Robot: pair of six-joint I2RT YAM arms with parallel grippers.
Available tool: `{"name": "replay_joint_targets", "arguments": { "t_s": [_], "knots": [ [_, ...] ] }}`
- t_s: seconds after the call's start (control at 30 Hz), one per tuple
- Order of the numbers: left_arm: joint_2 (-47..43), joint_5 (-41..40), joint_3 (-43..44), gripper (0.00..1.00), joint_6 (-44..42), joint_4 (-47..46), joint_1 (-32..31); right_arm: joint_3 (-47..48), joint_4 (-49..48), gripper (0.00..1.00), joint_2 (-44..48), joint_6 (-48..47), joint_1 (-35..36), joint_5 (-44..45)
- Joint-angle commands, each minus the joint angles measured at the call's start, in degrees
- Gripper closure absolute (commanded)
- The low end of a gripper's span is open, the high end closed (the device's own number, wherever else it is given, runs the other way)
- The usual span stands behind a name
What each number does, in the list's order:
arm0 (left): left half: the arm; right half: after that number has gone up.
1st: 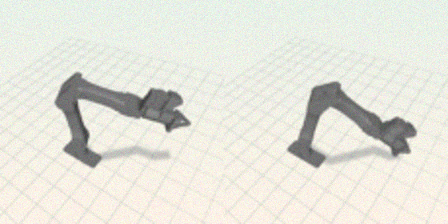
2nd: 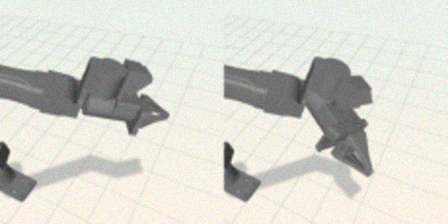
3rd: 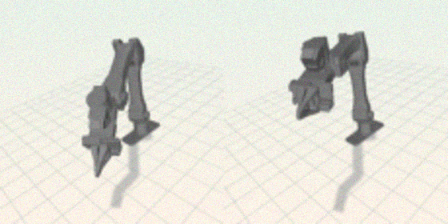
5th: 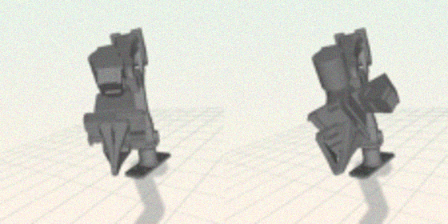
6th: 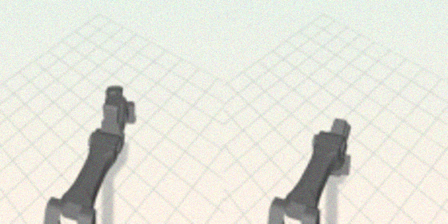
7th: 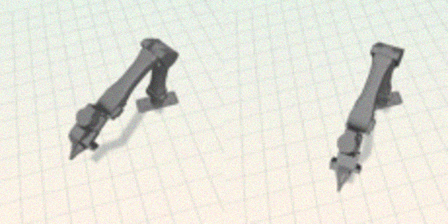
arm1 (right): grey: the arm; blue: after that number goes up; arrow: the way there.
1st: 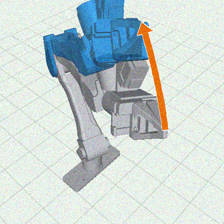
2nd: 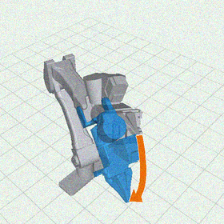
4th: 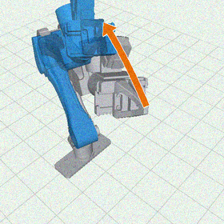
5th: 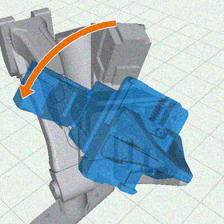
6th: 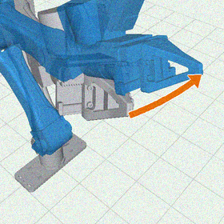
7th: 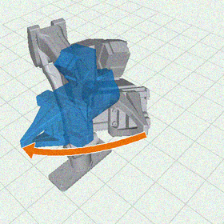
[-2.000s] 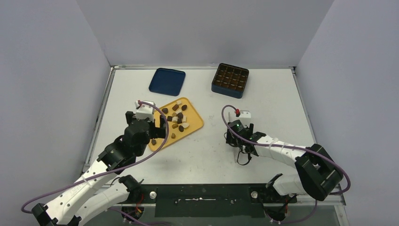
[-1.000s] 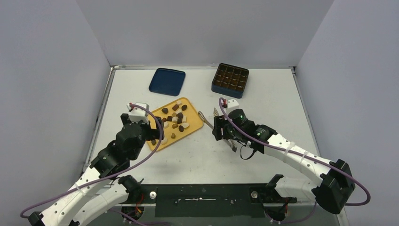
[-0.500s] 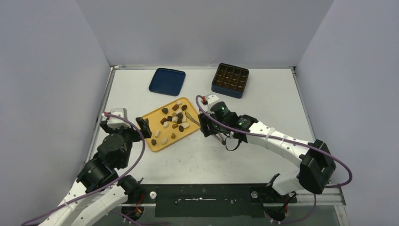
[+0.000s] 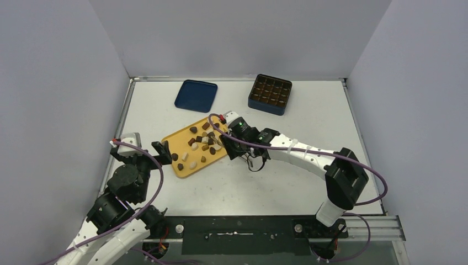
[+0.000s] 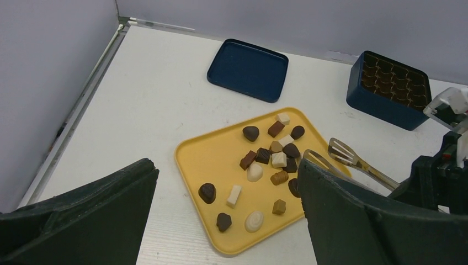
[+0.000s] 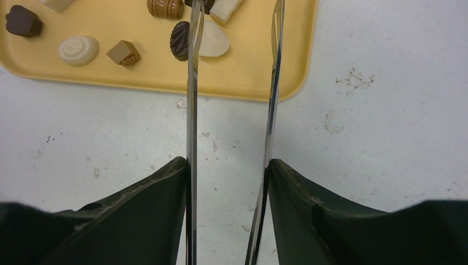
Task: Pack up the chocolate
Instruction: Pick up the fake chocolate from the plate.
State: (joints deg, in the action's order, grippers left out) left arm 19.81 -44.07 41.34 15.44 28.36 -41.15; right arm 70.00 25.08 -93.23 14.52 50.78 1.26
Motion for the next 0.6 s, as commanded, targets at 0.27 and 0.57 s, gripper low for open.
{"name": "replay_joint_targets", "arguments": {
  "t_s": [0.27,0.57],
  "knots": [
    [0.1,2.0,-0.2,0.03,-0.9,-3.6,0.6,4.4,-0.5,0.52,-4.3,0.6,0.8,1.4],
    [0.3,1.9,-0.5,0.03,-1.0,-3.8,0.6,2.3,-0.8,0.51,-1.6,1.7,1.1,-2.0]
  ]
}}
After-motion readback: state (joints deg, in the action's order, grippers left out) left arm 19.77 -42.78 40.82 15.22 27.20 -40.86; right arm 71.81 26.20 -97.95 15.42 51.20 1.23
